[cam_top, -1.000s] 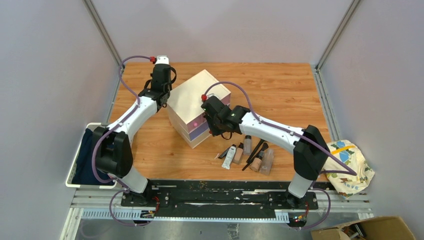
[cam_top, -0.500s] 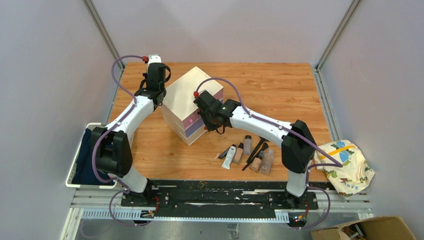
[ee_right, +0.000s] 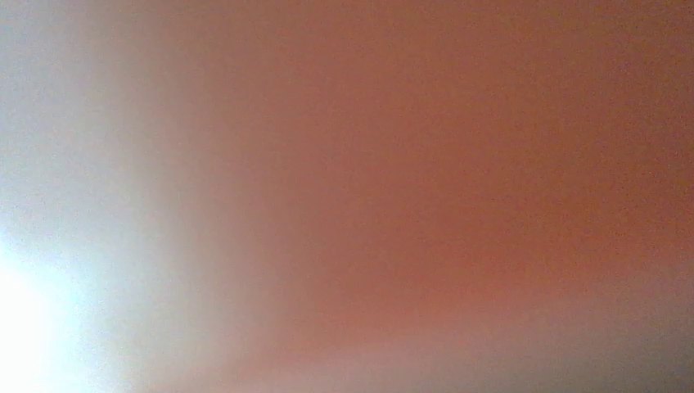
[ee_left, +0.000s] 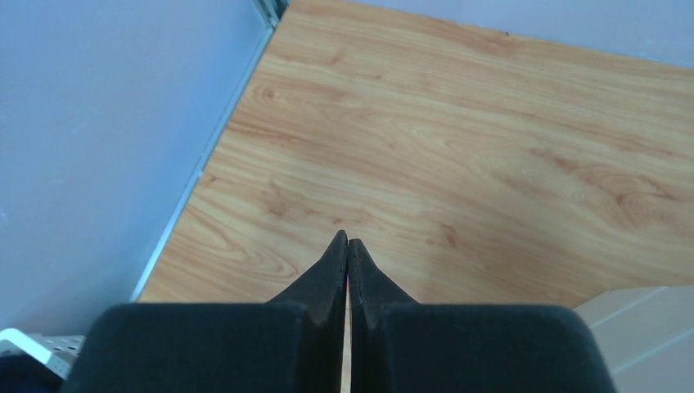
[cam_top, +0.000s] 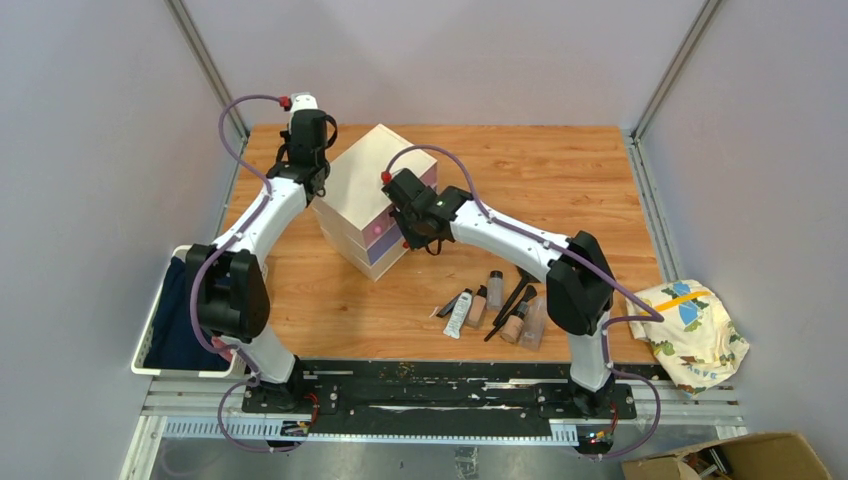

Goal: Organize the makeup
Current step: Move the storage box to the center of the board.

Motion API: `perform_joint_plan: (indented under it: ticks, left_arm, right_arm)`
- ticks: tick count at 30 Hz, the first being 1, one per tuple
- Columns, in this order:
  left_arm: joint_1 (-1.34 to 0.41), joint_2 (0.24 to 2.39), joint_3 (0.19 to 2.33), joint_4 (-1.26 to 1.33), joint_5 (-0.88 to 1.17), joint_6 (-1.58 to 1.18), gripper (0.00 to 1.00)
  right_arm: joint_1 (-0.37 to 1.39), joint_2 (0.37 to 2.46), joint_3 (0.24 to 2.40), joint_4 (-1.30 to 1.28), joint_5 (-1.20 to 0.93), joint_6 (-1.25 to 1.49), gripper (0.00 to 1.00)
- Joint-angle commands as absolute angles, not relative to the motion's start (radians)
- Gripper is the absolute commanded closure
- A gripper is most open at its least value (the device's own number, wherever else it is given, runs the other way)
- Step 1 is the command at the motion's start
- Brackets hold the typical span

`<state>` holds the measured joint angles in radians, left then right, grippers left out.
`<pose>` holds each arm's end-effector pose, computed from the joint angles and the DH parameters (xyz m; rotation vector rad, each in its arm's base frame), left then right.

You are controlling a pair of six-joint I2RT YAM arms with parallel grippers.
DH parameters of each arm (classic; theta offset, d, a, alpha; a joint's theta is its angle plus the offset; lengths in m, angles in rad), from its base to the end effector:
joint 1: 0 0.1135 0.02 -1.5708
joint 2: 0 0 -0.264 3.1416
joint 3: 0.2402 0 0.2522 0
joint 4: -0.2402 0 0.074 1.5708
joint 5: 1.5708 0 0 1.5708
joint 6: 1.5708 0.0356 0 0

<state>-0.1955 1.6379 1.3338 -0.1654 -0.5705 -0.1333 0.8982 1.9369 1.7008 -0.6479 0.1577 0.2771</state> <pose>0.3786 -0.0554 0.3138 -0.2900 1.9583 0.3679 0.2760 0.3375 0.2766 -0.6874 2.3699 0.3268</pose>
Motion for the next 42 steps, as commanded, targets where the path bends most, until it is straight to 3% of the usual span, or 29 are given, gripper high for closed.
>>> perform_joint_plan:
  ticks: [1, 10, 15, 20, 24, 30, 42]
  left_arm:
    - [-0.252, 1.646, 1.425, -0.207, -0.499, -0.13, 1.0]
    - [-0.252, 1.469, 1.328, -0.125, -0.63, -0.13, 1.0]
    - [-0.252, 1.38, 1.302, -0.124, -0.562, -0.13, 1.0]
    - [-0.252, 1.328, 1.197, -0.082, -0.398, -0.167, 1.0]
    - [-0.252, 1.317, 1.111, -0.006, -0.238, -0.183, 1.0]
    - [-0.252, 1.382, 1.098, 0.058, -0.117, -0.187, 1.0]
    - [-0.252, 1.427, 1.087, 0.066, -0.126, -0.177, 1.0]
  right_arm:
    - [0.876, 2.036, 1.754, -0.497, 0.096, 0.27, 1.0]
    - [0.876, 1.899, 1.622, -0.497, 0.211, 0.283, 1.0]
    - [0.876, 1.775, 1.523, -0.499, 0.295, 0.303, 1.0]
    - [0.863, 1.626, 1.396, -0.492, 0.325, 0.362, 0.71]
    - [0.797, 1.488, 1.224, -0.328, 0.177, 0.414, 0.59]
    - [0.65, 1.362, 0.981, 0.011, -0.096, 0.5, 0.52]
    - [0.486, 1.613, 0.942, 0.678, -0.604, 0.836, 0.52]
